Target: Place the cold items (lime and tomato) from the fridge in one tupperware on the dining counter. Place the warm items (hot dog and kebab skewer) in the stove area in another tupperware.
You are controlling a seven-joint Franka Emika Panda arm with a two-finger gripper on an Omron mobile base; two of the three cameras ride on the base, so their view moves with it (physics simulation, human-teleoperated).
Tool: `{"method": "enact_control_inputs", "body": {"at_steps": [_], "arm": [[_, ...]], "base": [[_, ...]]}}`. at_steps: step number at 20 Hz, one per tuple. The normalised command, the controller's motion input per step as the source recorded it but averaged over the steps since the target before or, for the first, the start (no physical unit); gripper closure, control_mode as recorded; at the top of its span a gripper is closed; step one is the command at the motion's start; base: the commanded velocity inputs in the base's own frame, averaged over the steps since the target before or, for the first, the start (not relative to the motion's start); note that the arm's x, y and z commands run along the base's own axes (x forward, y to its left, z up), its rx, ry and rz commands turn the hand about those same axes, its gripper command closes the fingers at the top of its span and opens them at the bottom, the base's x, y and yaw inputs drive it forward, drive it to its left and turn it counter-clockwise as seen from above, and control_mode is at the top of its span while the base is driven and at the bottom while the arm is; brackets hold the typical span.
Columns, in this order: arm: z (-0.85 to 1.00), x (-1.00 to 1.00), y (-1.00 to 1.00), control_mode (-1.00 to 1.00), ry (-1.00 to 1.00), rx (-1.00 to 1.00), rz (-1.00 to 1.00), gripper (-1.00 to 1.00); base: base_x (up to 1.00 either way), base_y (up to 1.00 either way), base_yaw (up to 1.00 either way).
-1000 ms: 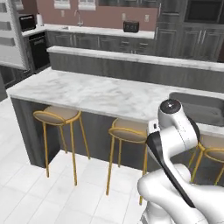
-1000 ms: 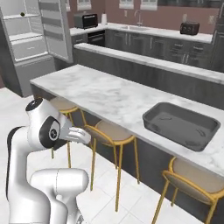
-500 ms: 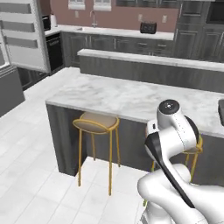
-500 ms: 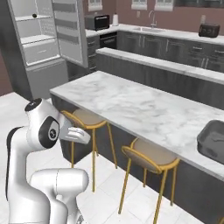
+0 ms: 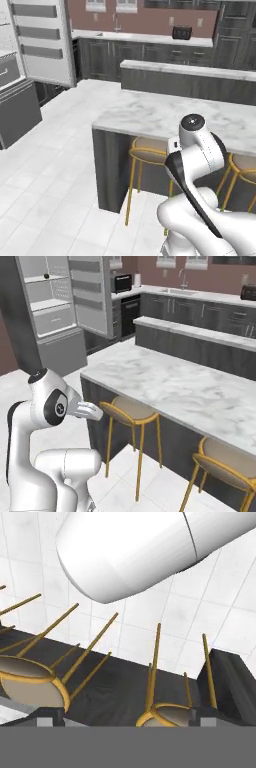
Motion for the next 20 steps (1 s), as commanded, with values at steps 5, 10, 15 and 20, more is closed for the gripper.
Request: {"method": "enact_control_inputs", "body": {"at_steps": [5,10,15,20], "arm": [[0.0,0.0,0.0,1.0,0.0,0.0,0.0,-1.0],[0.0,0.0,0.0,1.0,0.0,0.0,0.0,-1.0],[0.0,0.0,0.0,1.0,0.0,0.0,0.0,-1.0],[0.0,0.0,0.0,1.0,0.0,0.0,0.0,-1.0]], "base": [[0.49,1.0,-0.1],[0.46,1.0,-0.11],[0.51,1.0,-0.11],[0.57,1.0,-0.06]]}}
